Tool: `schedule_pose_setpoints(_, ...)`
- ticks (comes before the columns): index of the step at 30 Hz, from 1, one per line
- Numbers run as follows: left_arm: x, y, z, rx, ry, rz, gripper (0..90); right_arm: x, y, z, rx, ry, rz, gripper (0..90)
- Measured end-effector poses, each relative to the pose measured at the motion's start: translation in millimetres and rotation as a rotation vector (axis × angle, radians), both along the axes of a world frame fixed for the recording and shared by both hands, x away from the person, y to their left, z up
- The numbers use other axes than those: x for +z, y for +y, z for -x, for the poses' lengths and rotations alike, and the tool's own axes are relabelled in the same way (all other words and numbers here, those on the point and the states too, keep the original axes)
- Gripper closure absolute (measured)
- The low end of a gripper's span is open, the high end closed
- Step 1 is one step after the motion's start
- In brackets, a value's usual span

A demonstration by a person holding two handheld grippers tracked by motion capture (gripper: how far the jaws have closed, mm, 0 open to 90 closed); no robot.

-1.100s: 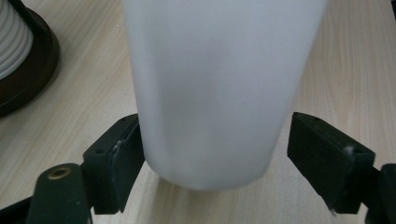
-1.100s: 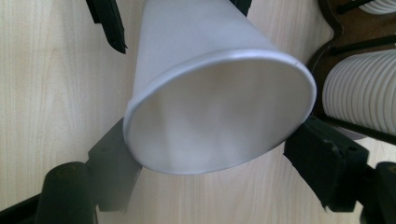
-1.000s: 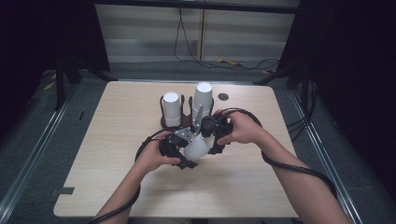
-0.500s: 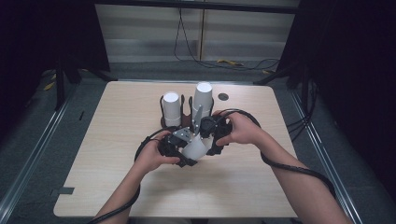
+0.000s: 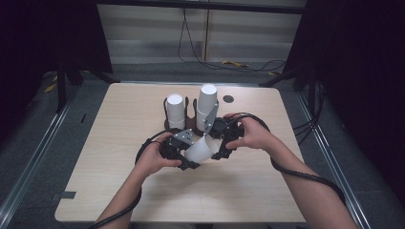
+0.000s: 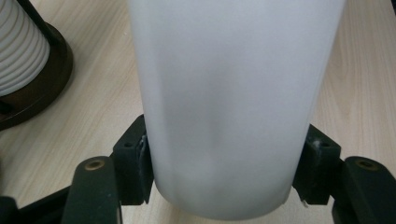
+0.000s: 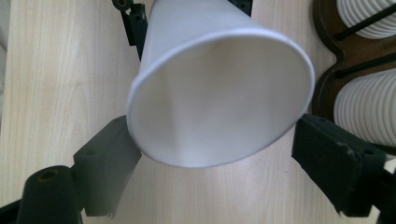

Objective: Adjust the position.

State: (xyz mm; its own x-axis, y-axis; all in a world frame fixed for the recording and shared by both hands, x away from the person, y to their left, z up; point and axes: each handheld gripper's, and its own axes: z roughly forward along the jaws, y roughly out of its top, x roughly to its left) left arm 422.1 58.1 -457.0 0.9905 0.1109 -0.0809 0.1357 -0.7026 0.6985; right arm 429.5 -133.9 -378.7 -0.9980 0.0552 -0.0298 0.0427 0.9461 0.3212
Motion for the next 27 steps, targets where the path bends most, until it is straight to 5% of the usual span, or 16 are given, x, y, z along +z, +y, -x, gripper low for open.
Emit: schedule_pose_setpoints(27, -4.6, 8.0, -4.5, 0.017, 0.026, 0.048, 34.6, -4.8, -47.1, -4.8, -0.122, 0.001, -0.189, 14.3)
